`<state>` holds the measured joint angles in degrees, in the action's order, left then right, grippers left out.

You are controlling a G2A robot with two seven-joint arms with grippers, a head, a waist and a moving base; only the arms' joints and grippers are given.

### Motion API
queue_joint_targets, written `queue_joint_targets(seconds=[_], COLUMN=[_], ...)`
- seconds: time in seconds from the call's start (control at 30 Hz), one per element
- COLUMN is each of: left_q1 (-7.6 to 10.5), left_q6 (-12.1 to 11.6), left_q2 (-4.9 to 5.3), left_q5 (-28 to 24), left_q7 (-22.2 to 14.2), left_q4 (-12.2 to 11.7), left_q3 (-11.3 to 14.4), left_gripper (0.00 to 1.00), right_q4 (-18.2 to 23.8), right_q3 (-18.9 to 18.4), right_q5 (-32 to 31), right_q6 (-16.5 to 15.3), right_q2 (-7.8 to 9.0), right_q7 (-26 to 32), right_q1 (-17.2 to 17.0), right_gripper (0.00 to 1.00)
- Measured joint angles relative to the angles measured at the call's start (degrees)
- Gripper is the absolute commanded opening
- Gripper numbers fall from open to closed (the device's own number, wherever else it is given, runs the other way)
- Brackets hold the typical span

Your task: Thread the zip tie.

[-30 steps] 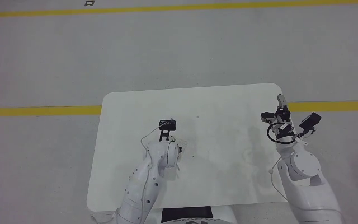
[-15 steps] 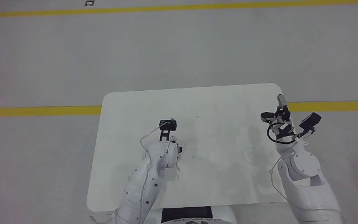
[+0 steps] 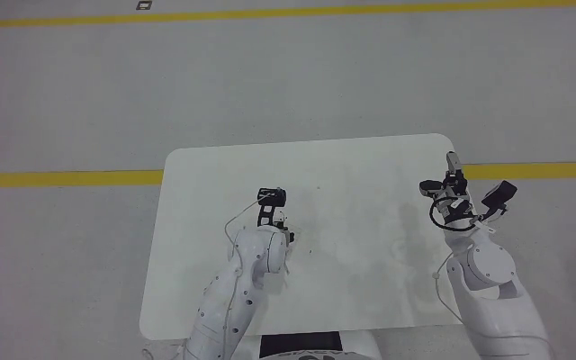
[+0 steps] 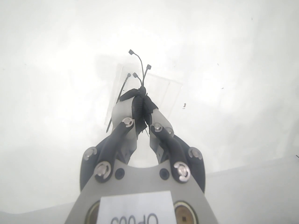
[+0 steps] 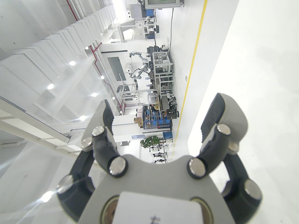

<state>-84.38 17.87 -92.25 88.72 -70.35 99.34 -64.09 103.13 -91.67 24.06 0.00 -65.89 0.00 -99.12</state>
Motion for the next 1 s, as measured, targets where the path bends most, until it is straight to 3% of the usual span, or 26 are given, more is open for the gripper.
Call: queue_joint_targets(seconds=[0.43, 0.47, 0.53, 0.67, 1.0], left_q1=[2.91, 3.19, 3.5, 3.94, 4.38], left_q6=[0.0, 0.2, 0.4, 0.7, 1.0], left_q2=[0.26, 0.27, 0.3, 0.4, 0.74], left_q5=[-1.3, -1.5, -1.7, -2.2, -2.9], left_q7=[4.2, 4.4, 4.5, 4.6, 4.5], left_q4=[-5.4, -6.0, -6.5, -7.3, -7.7], left_q3=[0.6, 0.6, 0.7, 0.8, 1.0], left_gripper=[0.0, 0.04, 0.22, 0.36, 0.36], right_q4=[0.0, 0.0, 0.0, 0.0, 0.0], right_q3=[0.0, 0.0, 0.0, 0.0, 0.0], right_q5=[0.0, 0.0, 0.0, 0.0, 0.0], right_q6=[0.0, 0.0, 0.0, 0.0, 0.0], right_q2=[0.0, 0.0, 0.0, 0.0, 0.0], right_q7=[0.0, 0.0, 0.0, 0.0, 0.0], right_q1=[0.0, 0.0, 0.0, 0.0, 0.0], right_gripper=[1.0, 1.0, 1.0, 1.0, 1.0])
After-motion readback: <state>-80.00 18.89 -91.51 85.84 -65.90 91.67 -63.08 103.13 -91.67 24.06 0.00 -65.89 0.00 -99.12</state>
